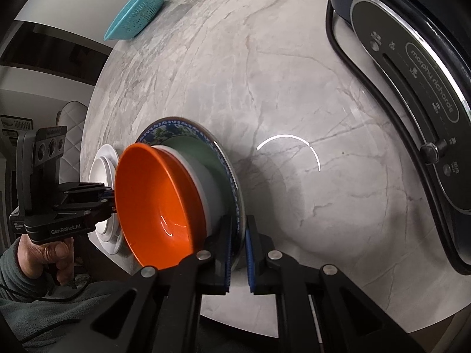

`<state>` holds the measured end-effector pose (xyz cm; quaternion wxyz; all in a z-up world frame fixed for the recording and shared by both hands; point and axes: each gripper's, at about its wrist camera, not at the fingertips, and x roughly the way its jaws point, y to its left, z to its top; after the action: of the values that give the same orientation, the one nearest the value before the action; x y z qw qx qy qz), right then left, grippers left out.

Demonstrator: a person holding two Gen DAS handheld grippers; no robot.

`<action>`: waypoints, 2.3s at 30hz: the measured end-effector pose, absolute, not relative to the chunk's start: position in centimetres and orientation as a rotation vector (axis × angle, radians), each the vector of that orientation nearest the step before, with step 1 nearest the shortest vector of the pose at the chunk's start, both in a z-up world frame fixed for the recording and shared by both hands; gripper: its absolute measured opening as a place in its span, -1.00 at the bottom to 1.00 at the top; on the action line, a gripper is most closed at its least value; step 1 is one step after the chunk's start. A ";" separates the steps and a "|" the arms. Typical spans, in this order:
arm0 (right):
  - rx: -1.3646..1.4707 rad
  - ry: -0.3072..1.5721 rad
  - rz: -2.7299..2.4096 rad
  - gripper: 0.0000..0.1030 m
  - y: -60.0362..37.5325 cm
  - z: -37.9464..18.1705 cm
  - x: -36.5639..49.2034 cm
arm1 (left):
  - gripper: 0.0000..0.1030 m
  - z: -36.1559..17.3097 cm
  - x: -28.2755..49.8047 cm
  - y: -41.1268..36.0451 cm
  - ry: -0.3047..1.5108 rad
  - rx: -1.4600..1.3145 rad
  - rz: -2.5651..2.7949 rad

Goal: Organize plates and bowls
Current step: 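Lift the nested bowl stack with both grippers and carry it over the plate stack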

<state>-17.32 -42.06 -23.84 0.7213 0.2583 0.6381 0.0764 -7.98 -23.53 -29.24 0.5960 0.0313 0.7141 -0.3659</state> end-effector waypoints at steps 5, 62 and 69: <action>0.567 1.417 0.173 -0.80 -42.4 -23.9 -16.9 | -0.83 -29.4 -7.9 -23.8 1.665 0.087 -0.814; 0.523 1.523 0.307 -0.81 -37.3 -18.1 -13.4 | -0.84 -20.8 -9.9 -11.6 1.669 -0.226 -0.605; 0.469 1.539 0.396 -0.81 -30.3 -16.5 -11.8 | -0.84 -17.6 -9.5 -2.8 1.624 -0.274 -0.529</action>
<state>-11.85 -30.28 -16.50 0.6759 0.2084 0.6846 0.1762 -9.48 -2.84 -17.63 0.6485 -0.1204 0.7146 -0.2329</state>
